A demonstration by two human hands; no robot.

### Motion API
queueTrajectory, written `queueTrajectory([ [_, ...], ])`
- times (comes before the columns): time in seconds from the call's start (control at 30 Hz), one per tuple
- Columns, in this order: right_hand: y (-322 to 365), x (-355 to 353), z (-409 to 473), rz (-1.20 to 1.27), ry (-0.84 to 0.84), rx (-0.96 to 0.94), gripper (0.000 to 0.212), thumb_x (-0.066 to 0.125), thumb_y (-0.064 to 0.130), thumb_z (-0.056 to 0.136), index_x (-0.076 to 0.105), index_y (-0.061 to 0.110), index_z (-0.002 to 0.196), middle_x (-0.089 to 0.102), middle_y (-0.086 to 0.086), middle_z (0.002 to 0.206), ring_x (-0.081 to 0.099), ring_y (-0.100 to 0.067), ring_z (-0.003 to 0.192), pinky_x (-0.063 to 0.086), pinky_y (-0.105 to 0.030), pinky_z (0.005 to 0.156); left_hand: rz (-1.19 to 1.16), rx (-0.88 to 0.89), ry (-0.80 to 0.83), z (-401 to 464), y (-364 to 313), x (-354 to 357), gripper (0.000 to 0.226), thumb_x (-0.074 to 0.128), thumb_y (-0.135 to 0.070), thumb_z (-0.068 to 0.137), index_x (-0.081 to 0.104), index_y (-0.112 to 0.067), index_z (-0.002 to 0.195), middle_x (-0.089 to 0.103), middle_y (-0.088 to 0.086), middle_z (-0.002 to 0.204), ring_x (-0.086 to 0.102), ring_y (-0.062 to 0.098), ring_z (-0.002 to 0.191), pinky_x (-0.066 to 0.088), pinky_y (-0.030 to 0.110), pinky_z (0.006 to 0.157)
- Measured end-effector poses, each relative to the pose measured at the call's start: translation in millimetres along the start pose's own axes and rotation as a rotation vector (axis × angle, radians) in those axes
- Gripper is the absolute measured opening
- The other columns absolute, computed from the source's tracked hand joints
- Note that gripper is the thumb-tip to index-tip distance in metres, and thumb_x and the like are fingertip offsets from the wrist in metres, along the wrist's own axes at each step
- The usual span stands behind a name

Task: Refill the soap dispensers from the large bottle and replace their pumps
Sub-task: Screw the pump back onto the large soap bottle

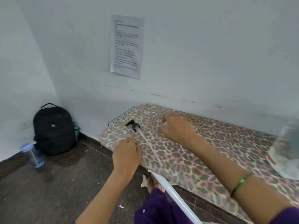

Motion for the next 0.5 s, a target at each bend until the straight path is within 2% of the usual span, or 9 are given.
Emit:
queueTrajectory([
  [0.1, 23, 41, 33, 0.042, 0.134, -0.019, 0.046, 0.046, 0.042, 0.096, 0.05, 0.012, 0.13, 0.056, -0.008, 0.129, 0.057, -0.026, 0.112, 0.049, -0.041, 0.09, 0.041, 0.033, -0.03, -4, 0, 6, 0.039, 0.032, -0.039, 0.101, 0.059, -0.02, 0.122, 0.059, -0.005, 0.125, 0.052, 0.016, 0.117, 0.042, 0.032, 0.097],
  [0.17, 30, 58, 47, 0.097, 0.165, -0.035, 0.055, 0.045, 0.046, 0.095, 0.039, 0.018, 0.142, 0.047, -0.006, 0.142, 0.052, -0.026, 0.123, 0.046, -0.043, 0.096, 0.034, 0.034, -0.037, -8, -6, 9, 0.038, 0.031, -0.039, 0.102, 0.059, -0.02, 0.121, 0.06, -0.004, 0.121, 0.053, 0.016, 0.116, 0.039, 0.032, 0.099],
  [0.27, 36, 77, 58, 0.163, 0.166, -0.093, 0.059, 0.046, 0.049, 0.092, 0.03, 0.032, 0.147, 0.047, -0.005, 0.142, 0.053, -0.027, 0.122, 0.049, -0.045, 0.093, 0.043, 0.059, -0.067, -20, -22, 11, 0.022, 0.059, -0.031, 0.091, 0.071, -0.013, 0.095, 0.071, 0.002, 0.095, 0.067, 0.023, 0.091, 0.052, 0.039, 0.081],
  [0.33, 39, 87, 58, 0.13, 0.175, -0.12, 0.054, 0.048, 0.044, 0.091, 0.036, 0.035, 0.143, 0.055, -0.005, 0.127, 0.059, -0.027, 0.108, 0.053, -0.043, 0.085, 0.061, 0.079, -0.095, -23, -27, 12, 0.017, 0.074, -0.025, 0.079, 0.073, -0.01, 0.086, 0.072, 0.006, 0.085, 0.069, 0.026, 0.08, 0.057, 0.041, 0.071],
  [0.4, 45, 113, 78, 0.074, 0.228, -0.128, 0.047, 0.051, 0.034, 0.09, 0.047, 0.032, 0.137, 0.058, -0.004, 0.109, 0.059, -0.025, 0.096, 0.054, -0.041, 0.08, 0.07, 0.053, -0.05, -9, -14, 35, 0.019, 0.077, -0.022, 0.075, 0.073, -0.007, 0.087, 0.072, 0.008, 0.084, 0.07, 0.028, 0.078, 0.058, 0.042, 0.069],
  [0.43, 46, 114, 78, 0.052, 0.22, -0.135, 0.044, 0.052, 0.029, 0.089, 0.052, 0.03, 0.134, 0.059, -0.004, 0.105, 0.059, -0.025, 0.095, 0.055, -0.041, 0.079, 0.072, 0.057, -0.057, -9, -15, 32, 0.018, 0.074, -0.022, 0.077, 0.073, -0.007, 0.088, 0.072, 0.008, 0.085, 0.07, 0.028, 0.078, 0.058, 0.042, 0.07],
  [0.5, 46, 111, 83, 0.144, 0.185, -0.122, 0.041, 0.052, 0.016, 0.09, 0.057, 0.025, 0.129, 0.062, -0.005, 0.113, 0.061, -0.025, 0.097, 0.055, -0.04, 0.08, 0.081, 0.044, -0.022, -6, -12, 30, 0.018, 0.063, -0.022, 0.085, 0.072, -0.007, 0.089, 0.072, 0.008, 0.086, 0.07, 0.029, 0.08, 0.058, 0.041, 0.072],
])
Point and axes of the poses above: each hand's wrist, its own z-axis towards the middle knuckle, its own x-axis out of the palm, y = z × x, the point moved 10 cm from there along z, towards the middle knuckle
